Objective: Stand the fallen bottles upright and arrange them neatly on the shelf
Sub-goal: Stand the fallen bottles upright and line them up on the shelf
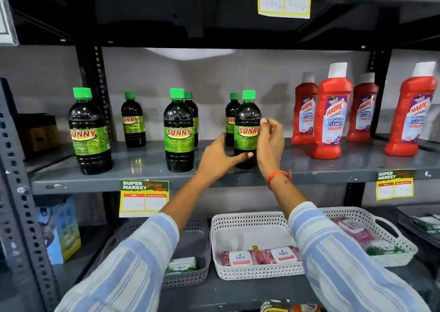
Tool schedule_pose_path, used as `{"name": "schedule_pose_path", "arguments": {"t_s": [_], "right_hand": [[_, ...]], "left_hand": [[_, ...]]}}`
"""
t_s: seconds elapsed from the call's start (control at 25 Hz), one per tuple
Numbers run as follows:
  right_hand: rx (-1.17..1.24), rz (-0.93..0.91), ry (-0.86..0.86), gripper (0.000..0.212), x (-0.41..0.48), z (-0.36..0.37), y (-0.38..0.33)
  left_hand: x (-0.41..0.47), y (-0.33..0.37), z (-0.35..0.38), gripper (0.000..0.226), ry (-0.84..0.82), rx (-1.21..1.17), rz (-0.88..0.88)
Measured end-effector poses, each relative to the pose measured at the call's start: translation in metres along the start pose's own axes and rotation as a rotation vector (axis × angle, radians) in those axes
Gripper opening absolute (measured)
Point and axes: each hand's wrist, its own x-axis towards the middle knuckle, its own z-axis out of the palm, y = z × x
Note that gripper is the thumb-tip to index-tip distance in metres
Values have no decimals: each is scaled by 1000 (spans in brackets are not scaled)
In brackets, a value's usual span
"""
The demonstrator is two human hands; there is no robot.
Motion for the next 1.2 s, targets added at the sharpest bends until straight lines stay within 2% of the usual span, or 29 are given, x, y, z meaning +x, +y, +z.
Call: {"name": "schedule_pose_path", "arguments": {"t_s": [0.08,0.12,0.16,0.24,0.28,0.36,0.44,0.48,0.52,0.6,0.72,0.8,0.92,1.2], "right_hand": [[-108,-312,218,43,-20,24,-19],[-132,-434,238,38,-31,39,-27],[-135,-511,197,34,-41,54,-33],[-127,-485,2,31,-56,80,-32],[-124,-389,-113,31,-61,94,-26],[-78,-67,-325,43,-65,113,-15],[-14,227,-482,79,-66,122,-6],[4,292,-527,90,-63,121,-2],[18,319,-552,90,-62,119,-1],[64,330,-591,75,-62,114,-6],[149,321,-596,65,-57,111,1],[155,325,-623,73,-57,112,2],[133,314,-676,96,-57,114,2],[120,293,-710,107,-56,120,10]], "left_hand": [[-13,-13,-20,70,251,148,223],[-18,-24,-33,69,364,195,316],[-20,-37,-45,70,470,229,367],[-25,-60,-68,85,597,270,323],[-27,-73,-80,94,585,253,236],[-32,-93,-95,104,411,136,10],[-32,-105,-102,93,235,120,-85],[-31,-107,-103,81,205,134,-77],[-29,-107,-103,71,198,135,-60],[-27,-103,-104,59,179,110,-46],[-25,-101,-102,57,140,97,-52],[-25,-101,-103,56,148,86,-55],[-25,-100,-106,54,141,65,-58],[-25,-102,-108,53,93,11,-60]]}}
